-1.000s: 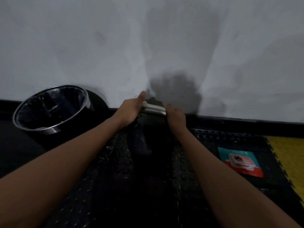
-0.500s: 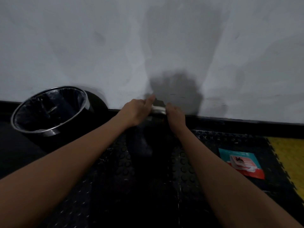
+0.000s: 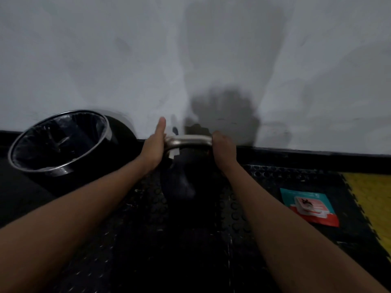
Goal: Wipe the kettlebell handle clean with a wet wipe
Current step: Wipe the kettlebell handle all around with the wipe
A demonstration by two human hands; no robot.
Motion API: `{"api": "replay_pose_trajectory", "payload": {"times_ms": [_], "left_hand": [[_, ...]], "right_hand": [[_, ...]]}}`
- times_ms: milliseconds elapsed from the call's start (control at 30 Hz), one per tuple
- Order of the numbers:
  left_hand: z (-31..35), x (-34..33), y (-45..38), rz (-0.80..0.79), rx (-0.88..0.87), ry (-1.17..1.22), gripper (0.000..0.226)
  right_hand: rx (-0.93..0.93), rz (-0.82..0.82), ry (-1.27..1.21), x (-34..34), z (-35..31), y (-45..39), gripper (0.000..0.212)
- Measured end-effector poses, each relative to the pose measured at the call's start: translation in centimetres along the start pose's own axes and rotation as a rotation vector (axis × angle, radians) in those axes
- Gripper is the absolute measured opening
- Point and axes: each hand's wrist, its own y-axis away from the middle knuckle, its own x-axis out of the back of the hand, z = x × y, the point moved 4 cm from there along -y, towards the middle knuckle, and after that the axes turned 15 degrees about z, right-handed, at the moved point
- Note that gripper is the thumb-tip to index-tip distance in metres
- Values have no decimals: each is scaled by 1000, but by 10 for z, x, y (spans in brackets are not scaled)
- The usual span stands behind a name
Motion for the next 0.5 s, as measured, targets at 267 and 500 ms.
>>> {"api": "replay_pose_trajectory", "payload": {"times_ms": [267,500], "left_hand": [[23,-16,37,124,-964,-713,43],[-22,6,20,171,-390,-78,49]], "right_hand": [[-3,4,14,7,-5,4,35],[-78,18,-48,0,1,3,29]]}}
